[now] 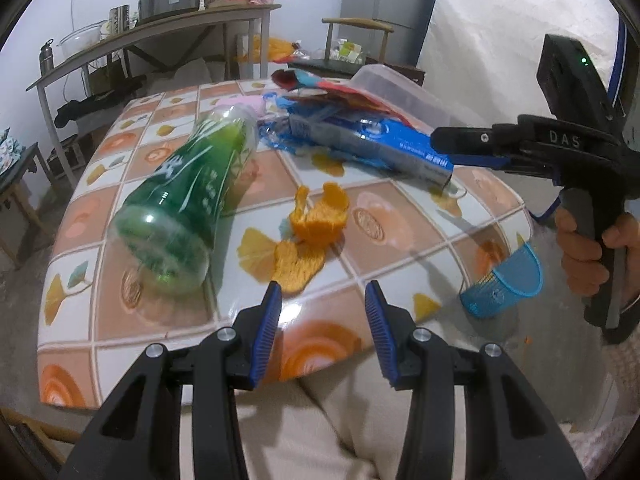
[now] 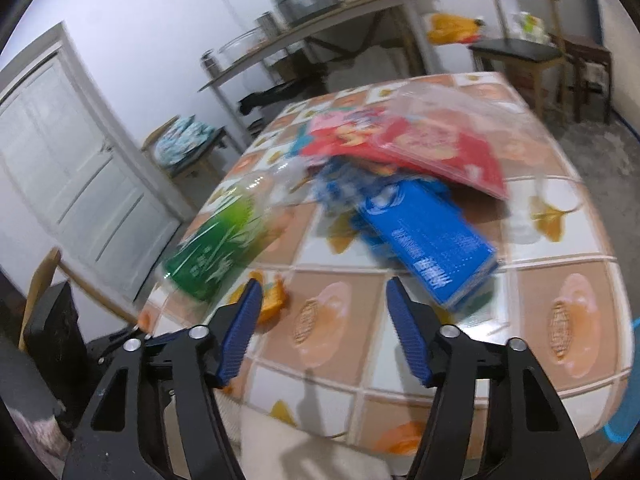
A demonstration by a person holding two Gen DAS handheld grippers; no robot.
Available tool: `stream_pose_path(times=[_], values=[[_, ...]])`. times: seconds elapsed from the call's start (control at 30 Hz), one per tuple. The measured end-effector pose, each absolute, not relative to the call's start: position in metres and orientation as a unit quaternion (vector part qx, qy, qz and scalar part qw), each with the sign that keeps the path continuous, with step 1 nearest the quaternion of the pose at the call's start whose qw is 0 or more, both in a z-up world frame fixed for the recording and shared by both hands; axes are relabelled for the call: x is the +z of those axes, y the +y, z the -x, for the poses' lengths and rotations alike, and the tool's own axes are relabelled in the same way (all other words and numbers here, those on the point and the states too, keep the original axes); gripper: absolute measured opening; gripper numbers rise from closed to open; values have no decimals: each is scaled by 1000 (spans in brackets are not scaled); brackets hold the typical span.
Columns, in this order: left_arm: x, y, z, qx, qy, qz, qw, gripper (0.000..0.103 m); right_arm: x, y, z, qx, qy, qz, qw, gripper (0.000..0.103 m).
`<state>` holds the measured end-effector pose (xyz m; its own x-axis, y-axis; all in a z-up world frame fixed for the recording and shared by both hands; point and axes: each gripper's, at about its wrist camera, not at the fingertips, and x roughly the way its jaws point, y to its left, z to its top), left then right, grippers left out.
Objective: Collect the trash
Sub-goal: 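Close the left tool on the orange peel on the table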
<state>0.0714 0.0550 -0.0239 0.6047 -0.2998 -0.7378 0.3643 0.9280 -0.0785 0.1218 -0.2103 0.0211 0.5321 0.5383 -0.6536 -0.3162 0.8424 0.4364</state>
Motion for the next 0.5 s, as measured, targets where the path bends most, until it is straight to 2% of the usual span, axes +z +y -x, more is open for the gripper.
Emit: stream_pose_path(times=[0.17, 0.4, 0.5], values=[[-29, 65, -69, -151, 420, -43, 894, 42, 11, -159, -111, 327, 441, -85, 832, 44], [-44, 83, -67, -93, 445, -49, 889, 42, -2, -101, -117, 377, 460, -5, 804, 43], [-45, 85, -62, -93, 442, -57, 890, 51, -6, -82, -121, 387, 457, 39, 800, 43]])
